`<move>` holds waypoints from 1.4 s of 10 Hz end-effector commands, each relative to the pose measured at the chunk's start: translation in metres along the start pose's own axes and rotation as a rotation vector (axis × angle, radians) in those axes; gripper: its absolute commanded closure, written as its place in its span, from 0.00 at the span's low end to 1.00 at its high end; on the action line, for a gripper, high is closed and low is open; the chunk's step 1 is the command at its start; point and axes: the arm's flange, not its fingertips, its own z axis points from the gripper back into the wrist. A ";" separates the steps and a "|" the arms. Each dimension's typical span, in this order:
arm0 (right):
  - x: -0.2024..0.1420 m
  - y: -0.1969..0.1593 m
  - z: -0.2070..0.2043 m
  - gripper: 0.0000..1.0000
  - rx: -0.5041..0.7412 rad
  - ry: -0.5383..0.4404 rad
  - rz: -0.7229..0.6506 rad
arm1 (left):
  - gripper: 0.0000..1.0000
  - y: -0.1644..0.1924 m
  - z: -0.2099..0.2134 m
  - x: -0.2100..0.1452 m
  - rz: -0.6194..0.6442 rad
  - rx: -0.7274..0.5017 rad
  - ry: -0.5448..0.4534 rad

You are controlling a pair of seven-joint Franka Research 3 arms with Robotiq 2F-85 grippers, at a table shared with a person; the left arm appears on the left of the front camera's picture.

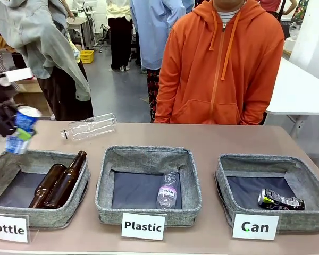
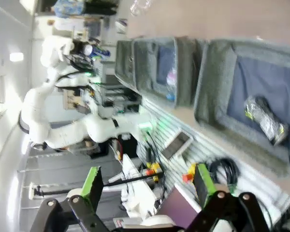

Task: Sort the can waste into the basket.
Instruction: Pick up the can waste from the table and place it in the right Fabric basket.

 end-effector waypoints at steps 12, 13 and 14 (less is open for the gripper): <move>-0.076 -0.012 0.074 0.00 -0.313 0.114 -0.112 | 0.63 -0.089 -0.352 0.477 -0.463 0.119 0.276; -0.076 -0.012 0.074 0.00 -0.313 0.114 -0.112 | 0.63 -0.089 -0.352 0.477 -0.463 0.119 0.276; -0.076 -0.012 0.074 0.00 -0.313 0.114 -0.112 | 0.63 -0.089 -0.352 0.477 -0.463 0.119 0.276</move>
